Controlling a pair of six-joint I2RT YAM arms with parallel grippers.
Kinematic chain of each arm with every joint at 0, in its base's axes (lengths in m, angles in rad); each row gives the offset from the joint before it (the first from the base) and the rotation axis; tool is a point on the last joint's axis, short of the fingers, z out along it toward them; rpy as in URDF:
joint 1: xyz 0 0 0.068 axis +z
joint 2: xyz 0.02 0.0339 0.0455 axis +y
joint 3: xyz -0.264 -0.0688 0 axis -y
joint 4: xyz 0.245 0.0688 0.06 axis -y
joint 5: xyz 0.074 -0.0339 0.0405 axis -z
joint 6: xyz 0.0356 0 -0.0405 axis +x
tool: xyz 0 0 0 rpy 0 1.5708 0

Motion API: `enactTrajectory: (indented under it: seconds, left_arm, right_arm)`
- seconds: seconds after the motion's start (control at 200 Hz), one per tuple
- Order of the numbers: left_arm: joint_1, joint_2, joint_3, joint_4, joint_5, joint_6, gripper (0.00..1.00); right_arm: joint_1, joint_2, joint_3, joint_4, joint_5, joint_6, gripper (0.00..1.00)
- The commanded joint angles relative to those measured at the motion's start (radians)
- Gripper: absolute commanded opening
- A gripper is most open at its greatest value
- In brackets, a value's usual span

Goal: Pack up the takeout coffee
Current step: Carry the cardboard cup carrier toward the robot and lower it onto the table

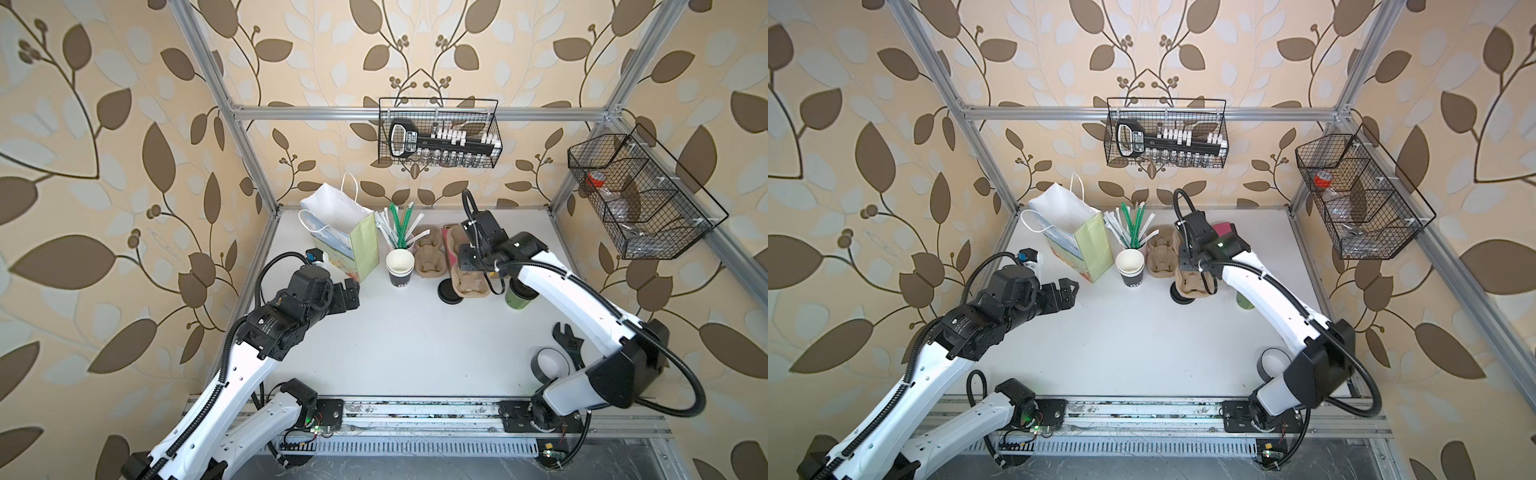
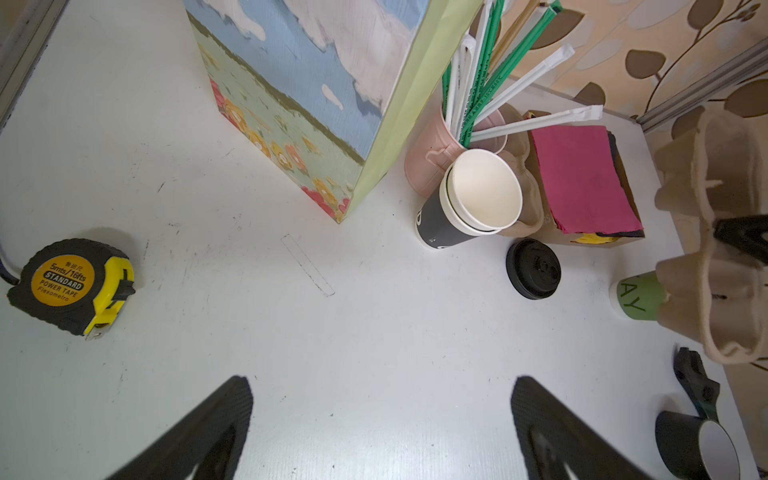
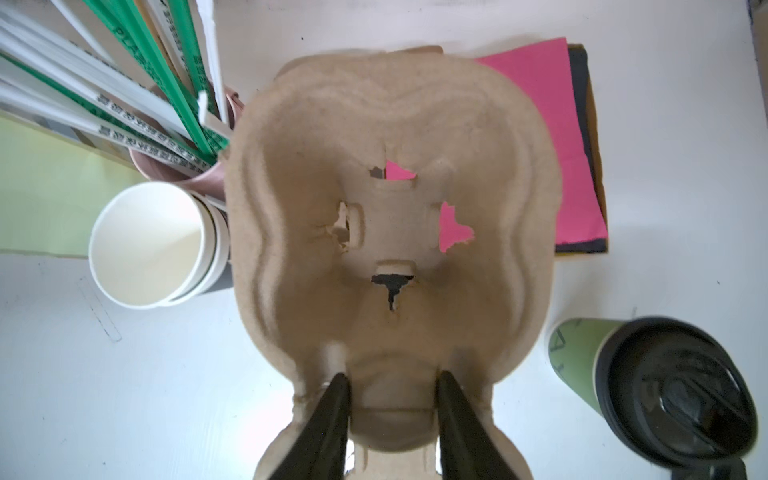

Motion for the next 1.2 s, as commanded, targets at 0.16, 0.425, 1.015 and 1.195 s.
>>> enactTrajectory:
  seconds: [0.16, 0.425, 1.015, 1.195]
  left_arm:
    - [0.012, -0.016, 0.023, -0.002, 0.006, 0.006, 0.99]
    - [0.012, -0.016, 0.020, -0.002, 0.008, 0.003, 0.99]
    - [0.011, -0.016, 0.030, -0.016, -0.052, -0.023, 0.99]
    - [0.012, -0.039, 0.160, -0.064, -0.107, -0.173, 0.99]
  right_arm:
    - [0.050, -0.242, -0.382, 0.062, 0.015, 0.120, 0.35]
    - [0.052, -0.325, -0.617, 0.126, 0.013, 0.172, 0.35]
    - [-0.033, -0.345, -0.606, 0.193, -0.054, 0.051, 0.43]
    - [0.036, -0.447, -0.576, 0.192, -0.049, 0.022, 0.67]
